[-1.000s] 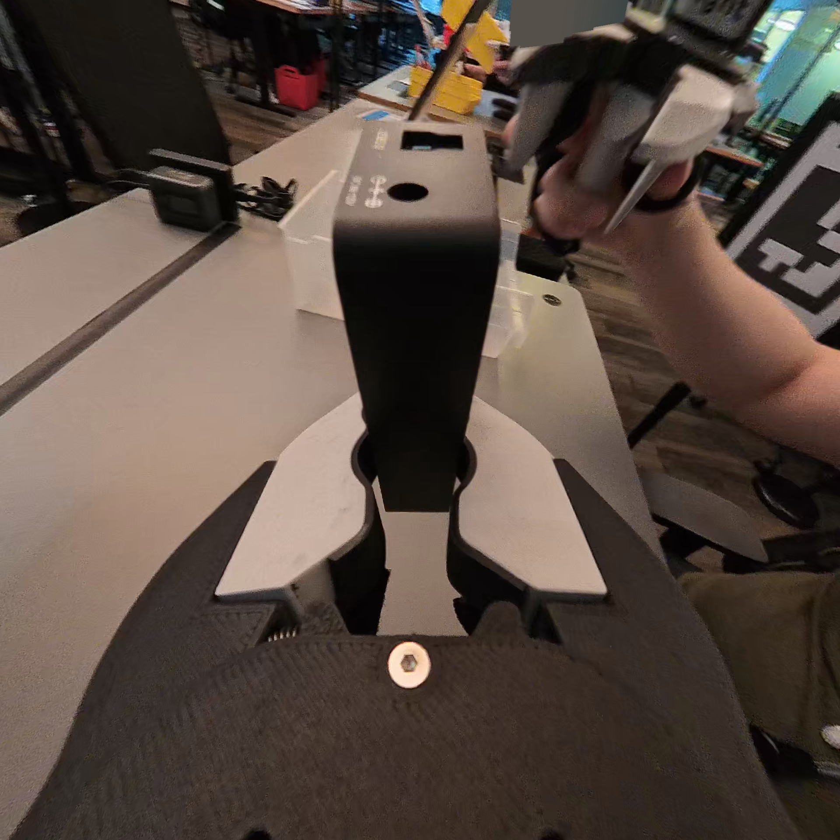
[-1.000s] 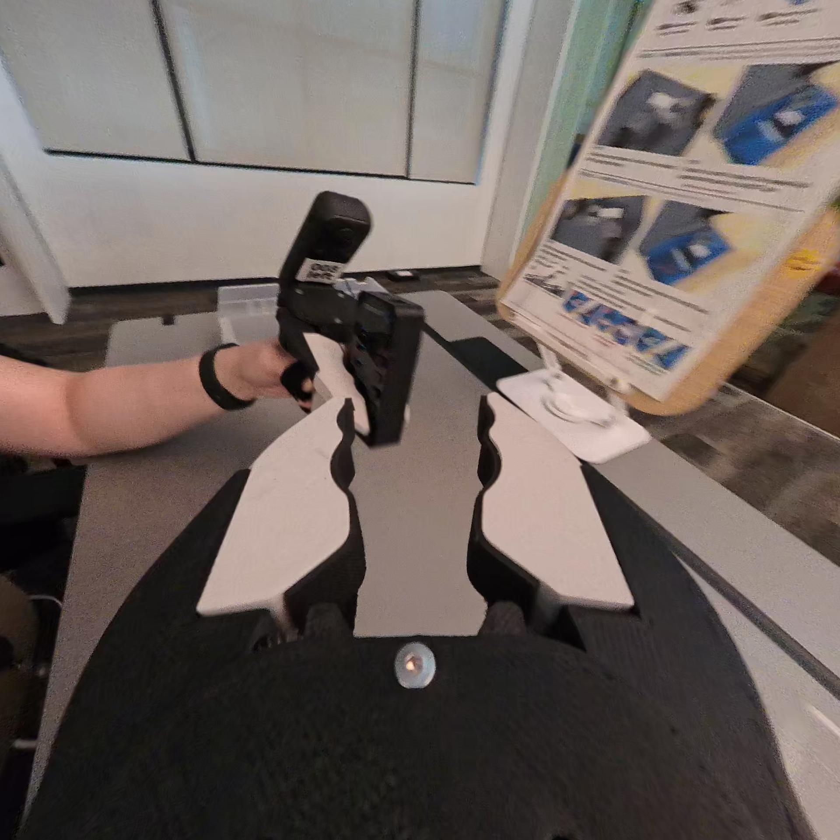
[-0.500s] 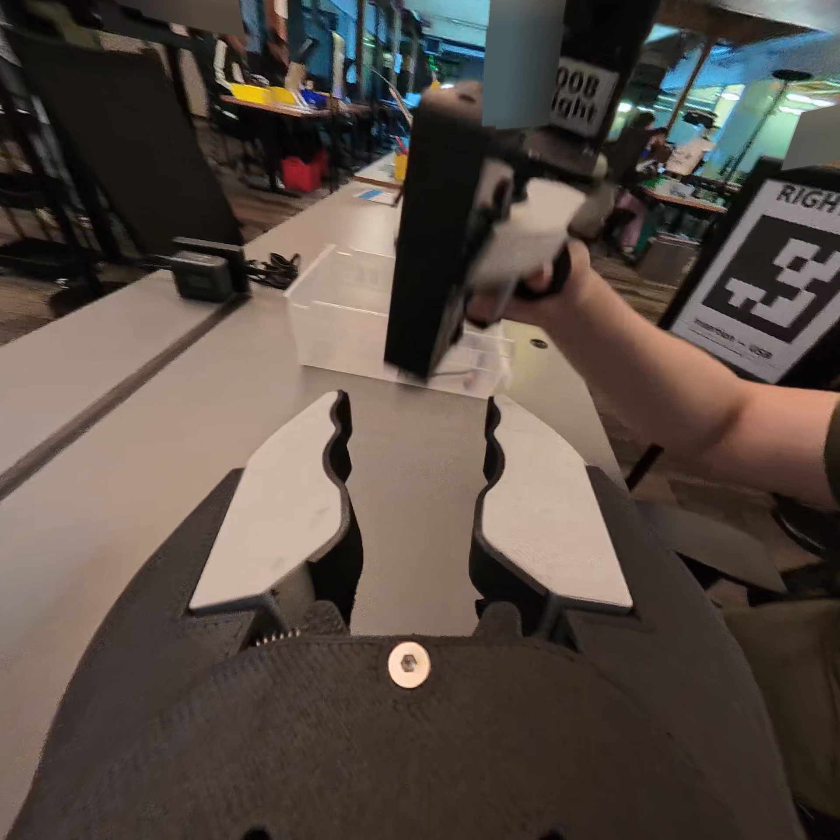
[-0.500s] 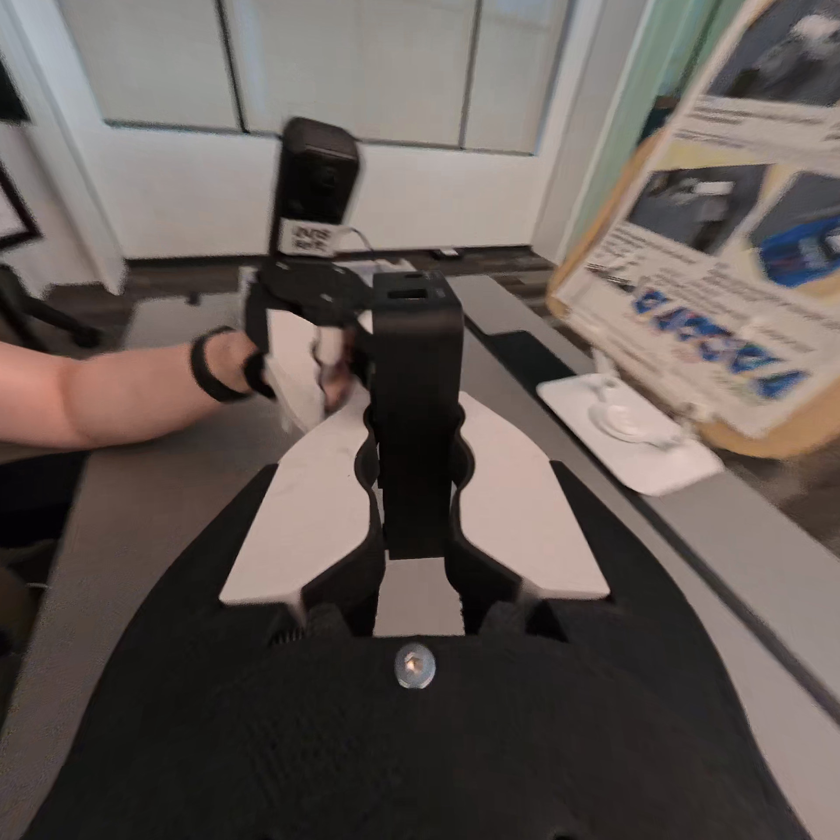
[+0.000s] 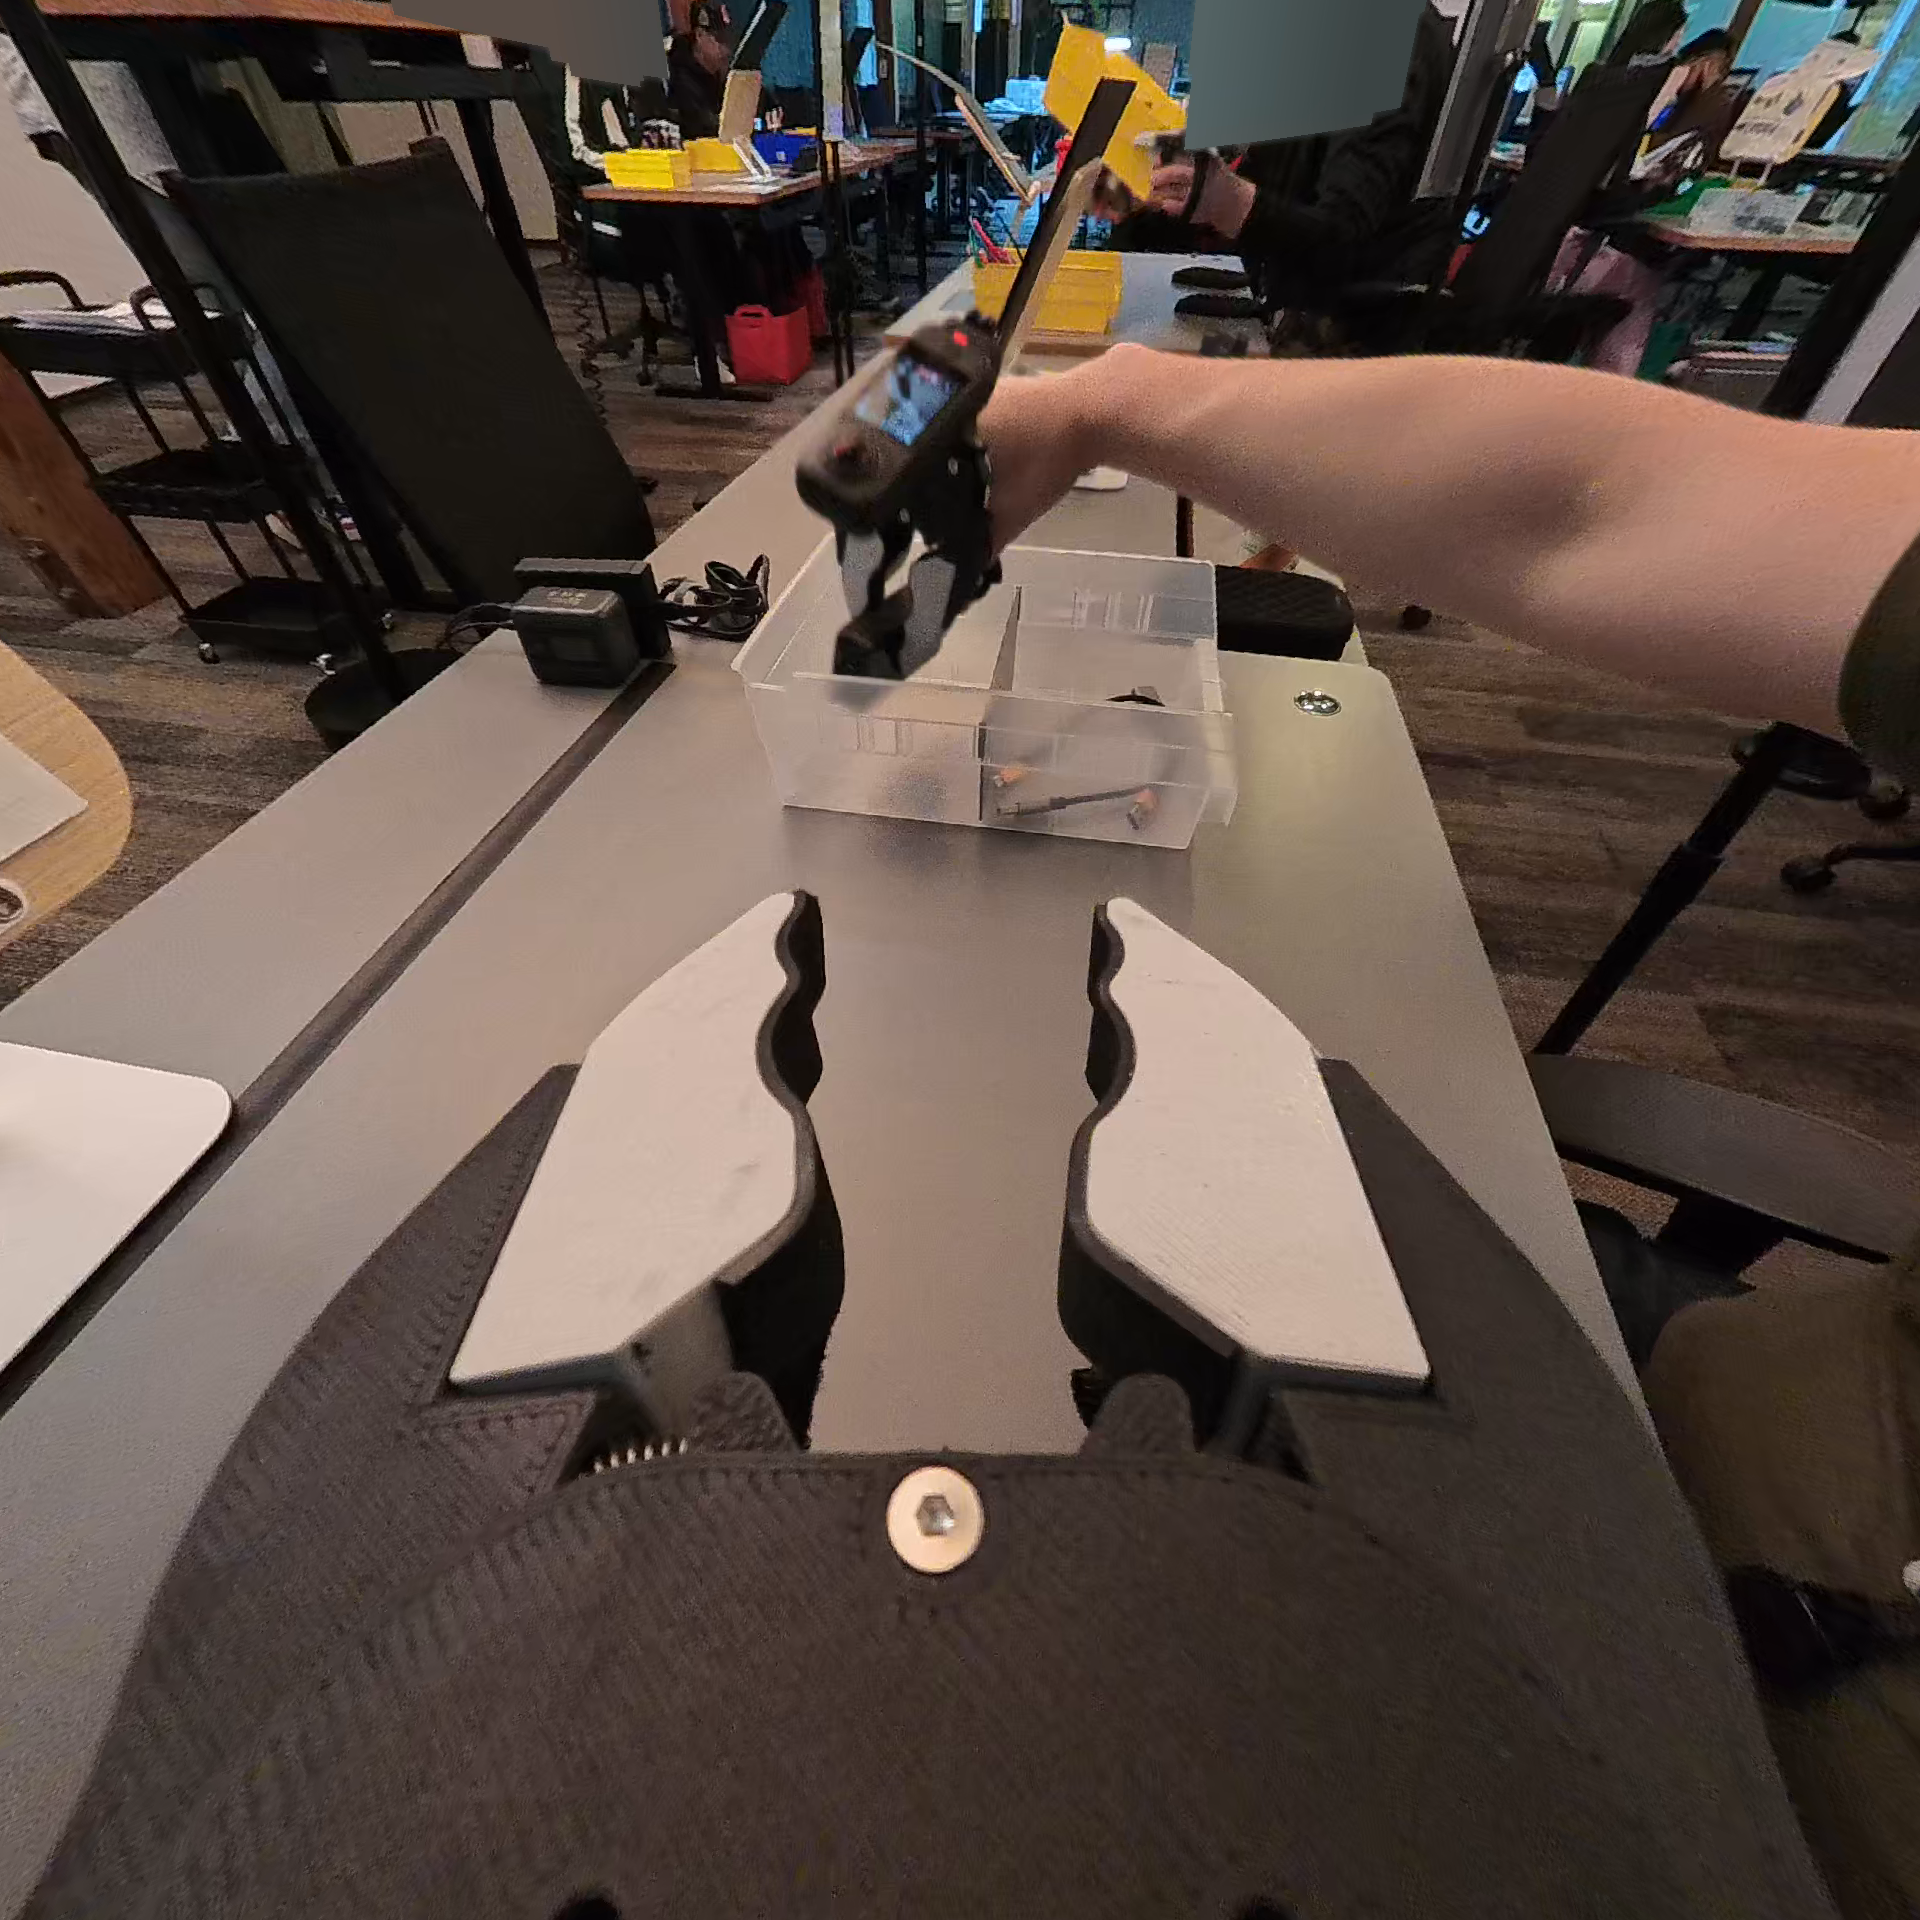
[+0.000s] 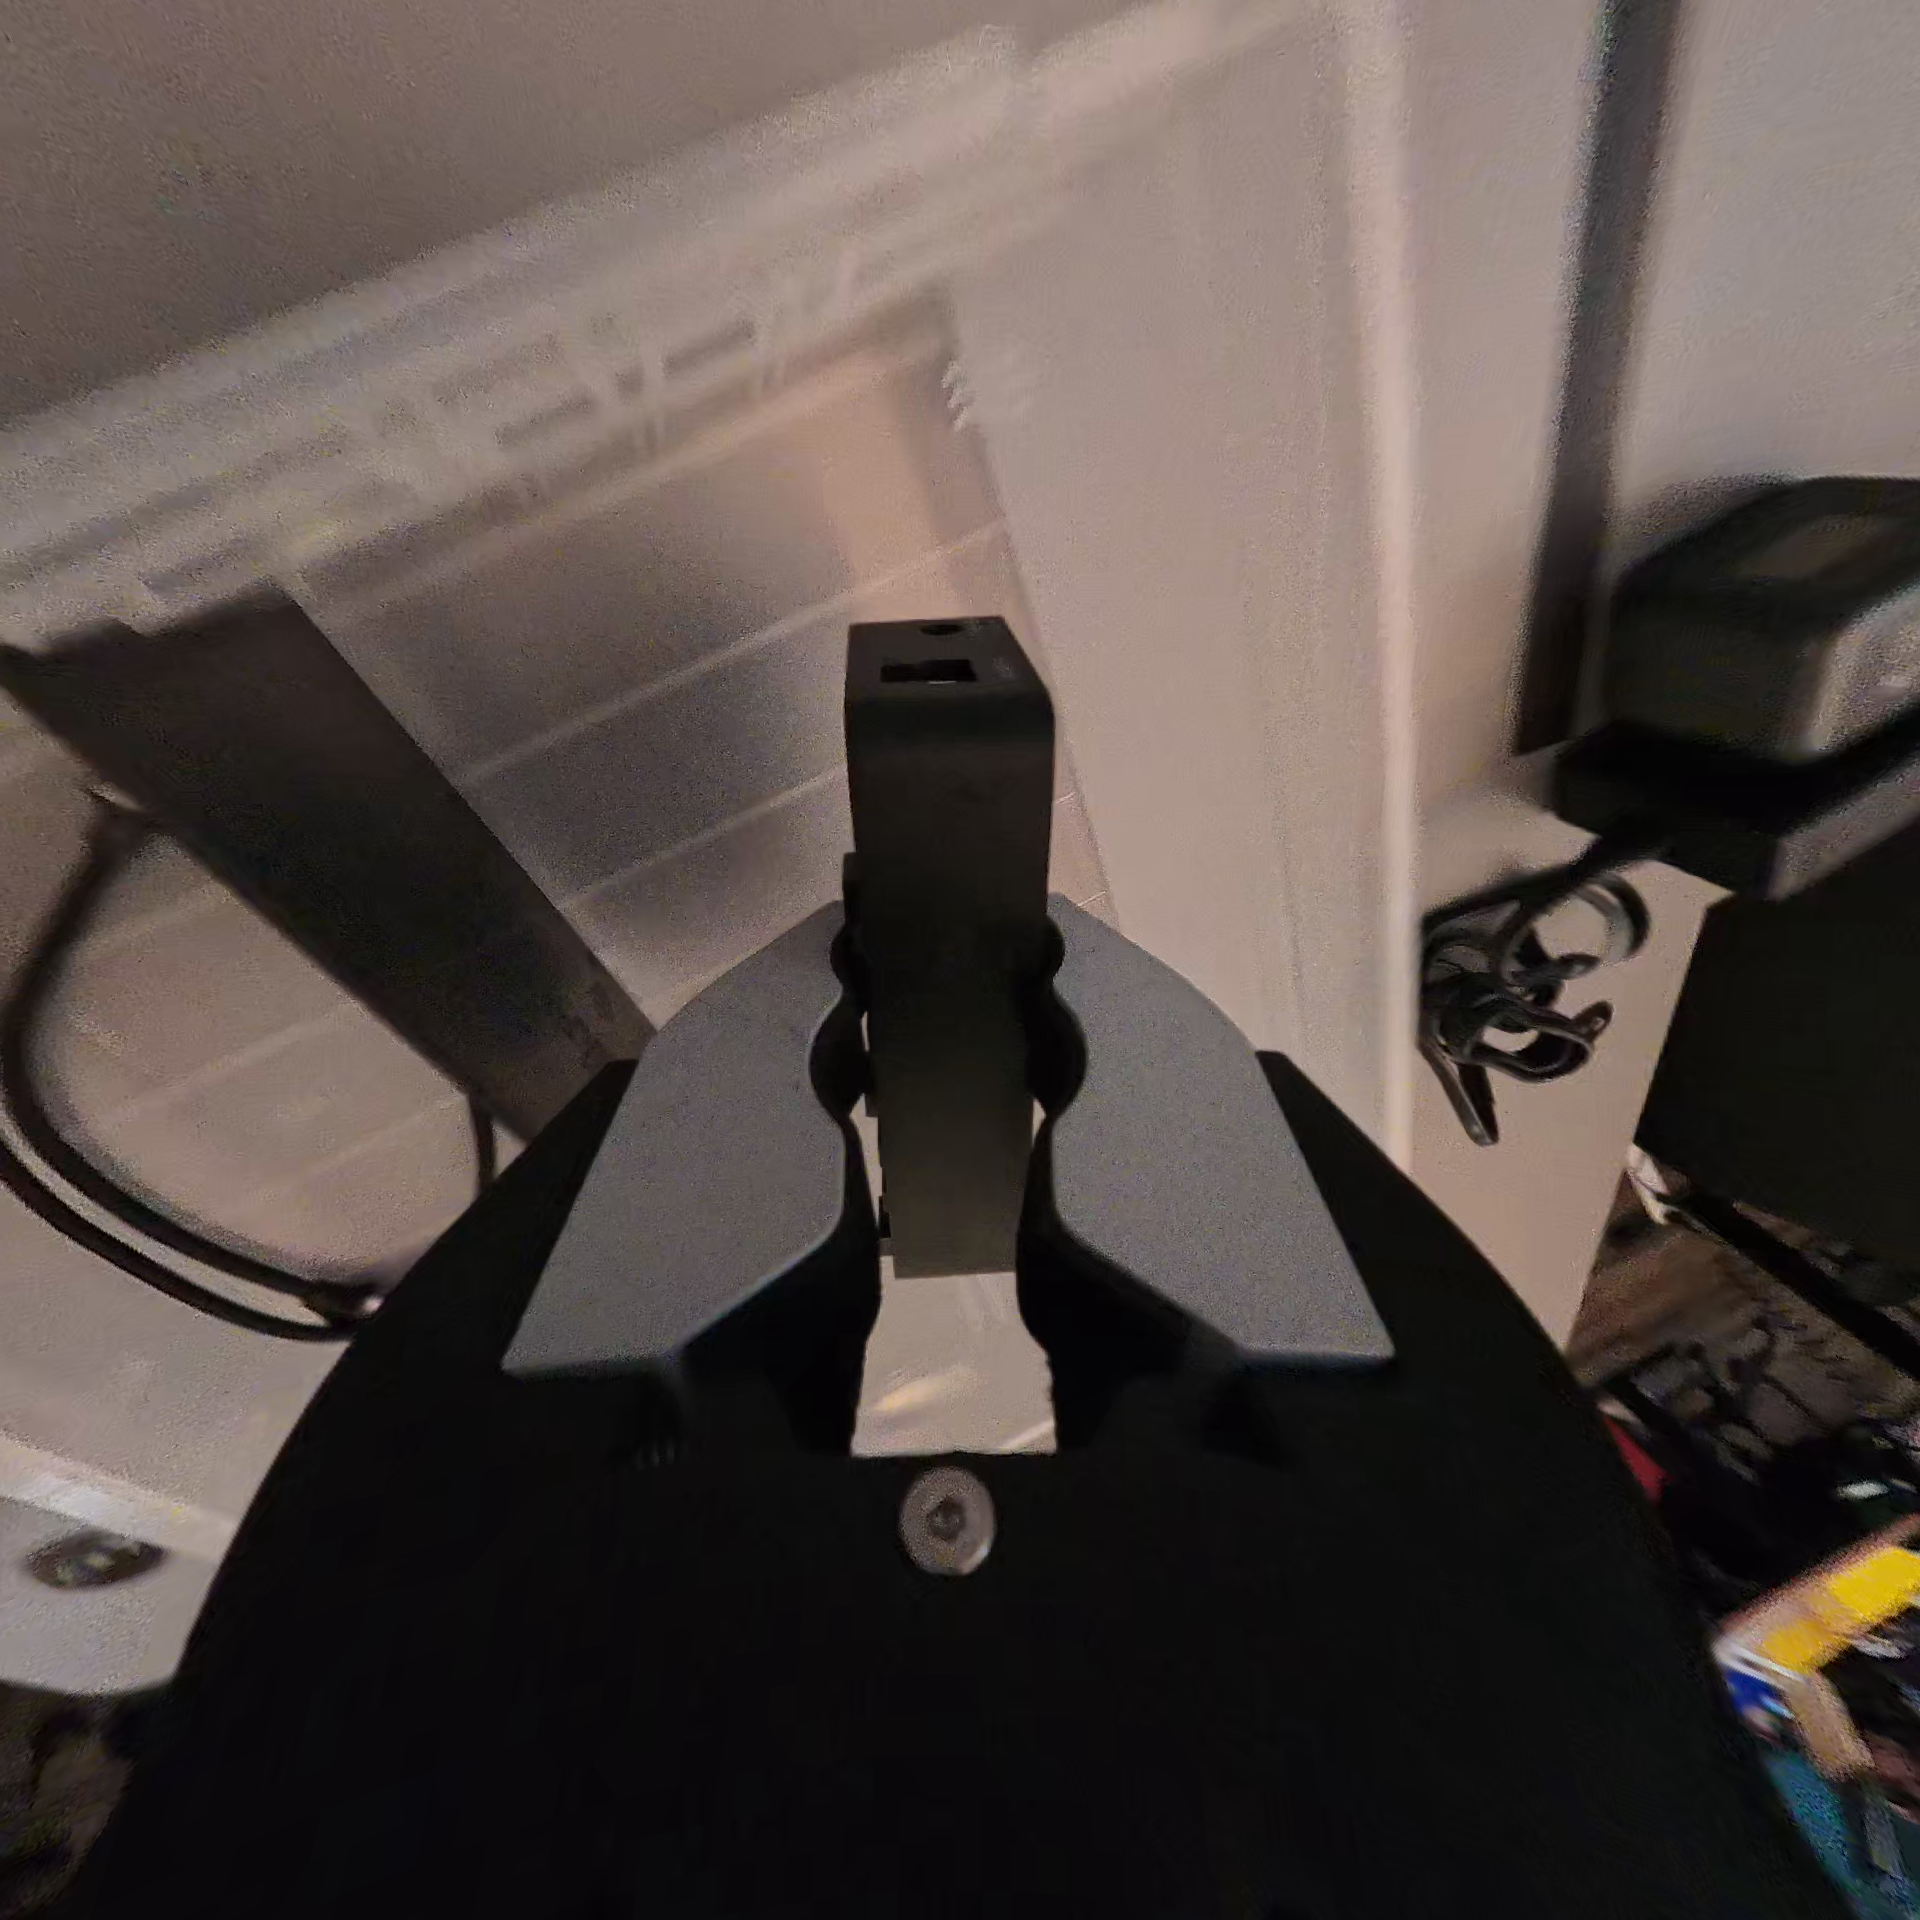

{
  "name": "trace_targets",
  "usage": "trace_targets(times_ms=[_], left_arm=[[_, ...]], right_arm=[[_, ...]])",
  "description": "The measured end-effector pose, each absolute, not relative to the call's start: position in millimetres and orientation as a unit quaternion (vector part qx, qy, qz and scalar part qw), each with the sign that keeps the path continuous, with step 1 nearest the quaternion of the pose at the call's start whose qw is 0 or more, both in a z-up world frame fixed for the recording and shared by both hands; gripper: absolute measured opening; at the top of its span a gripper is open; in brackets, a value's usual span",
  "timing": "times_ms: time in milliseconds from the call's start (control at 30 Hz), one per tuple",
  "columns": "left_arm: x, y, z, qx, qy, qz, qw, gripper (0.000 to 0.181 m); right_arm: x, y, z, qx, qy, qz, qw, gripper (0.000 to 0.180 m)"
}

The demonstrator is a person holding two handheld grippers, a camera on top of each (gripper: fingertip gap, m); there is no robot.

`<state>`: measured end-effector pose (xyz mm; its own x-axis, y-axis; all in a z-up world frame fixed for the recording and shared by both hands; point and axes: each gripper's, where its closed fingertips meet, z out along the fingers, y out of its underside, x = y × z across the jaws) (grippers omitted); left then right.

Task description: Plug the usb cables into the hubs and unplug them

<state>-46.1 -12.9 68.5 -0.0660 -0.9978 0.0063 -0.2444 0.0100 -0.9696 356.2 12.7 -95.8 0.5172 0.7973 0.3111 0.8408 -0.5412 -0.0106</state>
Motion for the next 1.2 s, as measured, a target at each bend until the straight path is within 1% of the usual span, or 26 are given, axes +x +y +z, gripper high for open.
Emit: trace_targets(times_ms=[67,100,267,533,733,767,800,833,1000,1033,1067,1100,1133,1200], left_arm=[[-46.4,-11.0,67.8,-0.542,0.575,-0.446,0.42,0.048],[-46.5,-10.4,67.4,-0.542,0.577,-0.446,0.419,0.048],[-46.4,-8.2,64.2,-0.538,0.58,-0.454,0.41,0.049],[-45.6,-8.7,60.1,-0.537,0.577,-0.476,0.39,0.05],[-50.2,-11.7,64.5,-0.528,0.585,-0.473,0.393,0.052],[-51.1,-13.0,65.9,-0.526,0.586,-0.474,0.394,0.053],[-51.9,-13.8,67.6,-0.524,0.586,-0.475,0.395,0.054],[-52.5,-14.4,69.7,-0.522,0.585,-0.477,0.397,0.054],[-61.3,-17.8,80.4,-0.515,0.585,-0.476,0.407,0.055],[-64.9,-17.3,85.3,-0.513,0.582,-0.475,0.415,0.056],[-69.2,-16.7,91.9,-0.509,0.577,-0.478,0.424,0.056],[-73.9,-15.8,99.4,-0.505,0.569,-0.483,0.433,0.056],[-79.0,-14.4,107.2,-0.503,0.559,-0.489,0.443,0.055],[-89.2,-8.5,119.8,-0.504,0.538,-0.492,0.464,0.055]], right_arm=[[365.7,7.3,-115.9,-0.854,-0.499,-0.144,0.035,0.028],[367.9,6.8,-122.4,-0.848,-0.509,-0.146,0.028,0.028],[371.5,8.9,-138.7,-0.84,-0.525,-0.136,0.023,0.028],[370.2,6.9,-145.3,-0.836,-0.534,-0.12,0.011,0.029],[375.6,-4.3,-134.0,-0.843,-0.517,-0.144,-0.013,0.032],[376.5,-5.8,-129.9,-0.847,-0.509,-0.152,-0.019,0.033],[376.7,-4.7,-124.8,-0.848,-0.504,-0.162,-0.016,0.04],[375.0,-5.5,-119.7,-0.85,-0.501,-0.163,-0.014,0.041],[374.6,-10.2,-90.2,-0.836,-0.508,-0.208,-0.023,0.039],[367.0,-6.7,-79.3,-0.831,-0.512,-0.218,-0.007,0.039],[353.9,1.3,-64.8,-0.826,-0.516,-0.226,0.027,0.038],[337.0,13.3,-45.1,-0.818,-0.518,-0.238,0.08,0.038],[317.2,27.6,-18.9,-0.807,-0.512,-0.252,0.151,0.037],[263.6,48.8,43.6,-0.774,-0.485,-0.247,0.324,0.031]])
